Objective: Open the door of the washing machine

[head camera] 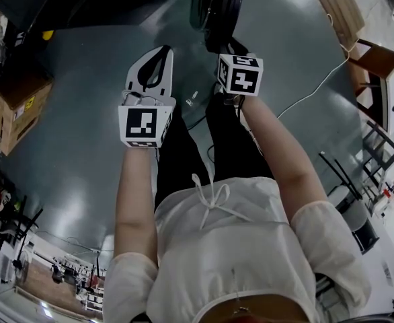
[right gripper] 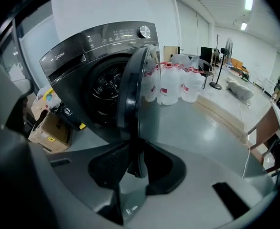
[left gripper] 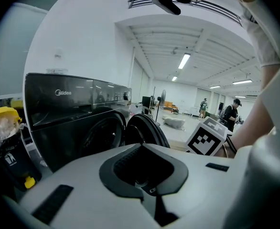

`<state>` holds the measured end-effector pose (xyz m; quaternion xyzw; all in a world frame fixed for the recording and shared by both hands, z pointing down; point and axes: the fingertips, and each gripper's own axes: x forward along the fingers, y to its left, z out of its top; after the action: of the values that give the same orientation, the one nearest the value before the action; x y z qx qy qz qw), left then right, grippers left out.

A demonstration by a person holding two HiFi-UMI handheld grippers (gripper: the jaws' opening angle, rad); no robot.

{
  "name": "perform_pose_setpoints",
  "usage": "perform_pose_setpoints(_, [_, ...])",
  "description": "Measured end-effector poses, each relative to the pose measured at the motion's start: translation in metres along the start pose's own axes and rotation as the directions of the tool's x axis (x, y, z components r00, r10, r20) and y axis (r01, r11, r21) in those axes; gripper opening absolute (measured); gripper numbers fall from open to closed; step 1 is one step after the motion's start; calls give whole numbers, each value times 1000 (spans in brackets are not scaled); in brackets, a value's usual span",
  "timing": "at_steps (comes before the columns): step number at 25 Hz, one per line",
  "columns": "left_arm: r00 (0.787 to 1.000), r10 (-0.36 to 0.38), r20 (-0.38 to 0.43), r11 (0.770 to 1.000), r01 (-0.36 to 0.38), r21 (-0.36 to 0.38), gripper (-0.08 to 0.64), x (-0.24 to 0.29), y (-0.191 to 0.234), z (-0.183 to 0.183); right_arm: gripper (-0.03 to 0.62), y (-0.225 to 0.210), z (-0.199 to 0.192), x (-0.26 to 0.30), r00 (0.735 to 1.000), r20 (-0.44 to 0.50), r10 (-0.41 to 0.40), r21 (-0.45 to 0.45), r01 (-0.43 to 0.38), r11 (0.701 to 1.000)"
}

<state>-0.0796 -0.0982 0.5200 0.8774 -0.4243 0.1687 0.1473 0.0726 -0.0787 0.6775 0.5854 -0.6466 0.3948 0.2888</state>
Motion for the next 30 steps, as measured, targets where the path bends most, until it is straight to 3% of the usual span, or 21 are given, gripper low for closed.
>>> perform_pose_setpoints(10, [1000,8,14,1000,-8,23,22,48,-69,16,77,-103,4,-20,999,-31,-18,-105,14,994])
perform_pose_setpoints(15, [999,-42,-1,999,42,19,22,77,-92,24,75,-152,15,-29,997,-67,-39,-176,26,984])
perform_pose_setpoints(17, [998,-67,-6,998,67,10,21,91,-96,27,77,-168,16,-29,995,-84,-59,-174,44,984])
perform_pose_setpoints(21, [994,-108,-16,992,108,63,22,117,-106,47,83,-195,22,-27,989,-123,-78,-148,59,987])
perform_pose_setpoints(30, [993,-117,12,991,116,66,21,163,-147,77,88,-245,44,-26,988,-152,-25,-183,-3,983])
